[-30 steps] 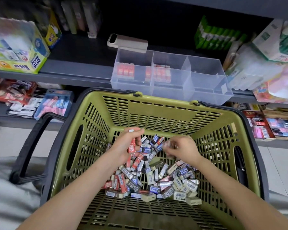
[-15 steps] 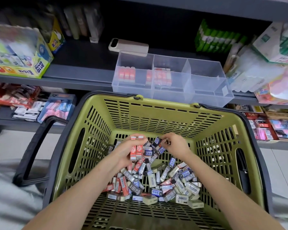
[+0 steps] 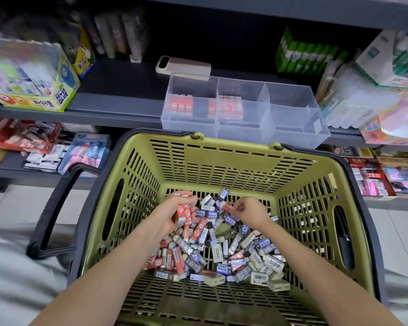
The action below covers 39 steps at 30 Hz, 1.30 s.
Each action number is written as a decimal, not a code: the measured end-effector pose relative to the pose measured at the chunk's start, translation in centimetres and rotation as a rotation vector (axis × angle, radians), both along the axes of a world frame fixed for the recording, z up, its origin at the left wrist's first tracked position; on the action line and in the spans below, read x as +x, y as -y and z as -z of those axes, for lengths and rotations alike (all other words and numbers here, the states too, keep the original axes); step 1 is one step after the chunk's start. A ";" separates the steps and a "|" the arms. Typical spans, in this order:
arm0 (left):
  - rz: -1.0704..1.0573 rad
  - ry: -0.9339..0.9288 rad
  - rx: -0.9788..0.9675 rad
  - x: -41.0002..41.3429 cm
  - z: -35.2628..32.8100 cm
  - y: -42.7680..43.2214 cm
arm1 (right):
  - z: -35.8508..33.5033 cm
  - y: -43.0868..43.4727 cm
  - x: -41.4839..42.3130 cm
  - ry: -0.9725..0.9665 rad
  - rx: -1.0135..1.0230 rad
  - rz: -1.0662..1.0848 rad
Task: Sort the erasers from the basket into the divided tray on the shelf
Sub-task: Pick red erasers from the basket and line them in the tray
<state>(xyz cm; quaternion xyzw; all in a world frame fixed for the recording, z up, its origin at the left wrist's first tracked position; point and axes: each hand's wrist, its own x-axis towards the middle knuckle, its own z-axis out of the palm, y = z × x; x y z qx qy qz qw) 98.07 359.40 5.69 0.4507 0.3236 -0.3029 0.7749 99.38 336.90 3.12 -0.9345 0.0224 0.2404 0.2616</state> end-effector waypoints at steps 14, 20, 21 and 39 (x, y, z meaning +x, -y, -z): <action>-0.220 0.061 0.174 0.9 -3.1 -1.2 | -1.2 -5.7 -3.3 0.136 0.093 -0.243; -0.292 0.215 -0.064 1.2 -8.3 -3.5 | 1.6 -6.7 -2.6 0.237 -0.200 -0.530; -0.280 0.238 -0.068 1.1 -8.8 -3.8 | 1.7 -6.9 -2.2 0.219 -0.224 -0.546; 0.065 0.340 0.121 -1.0 -9.8 -2.5 | -7.8 -4.4 -3.0 -0.061 0.742 0.144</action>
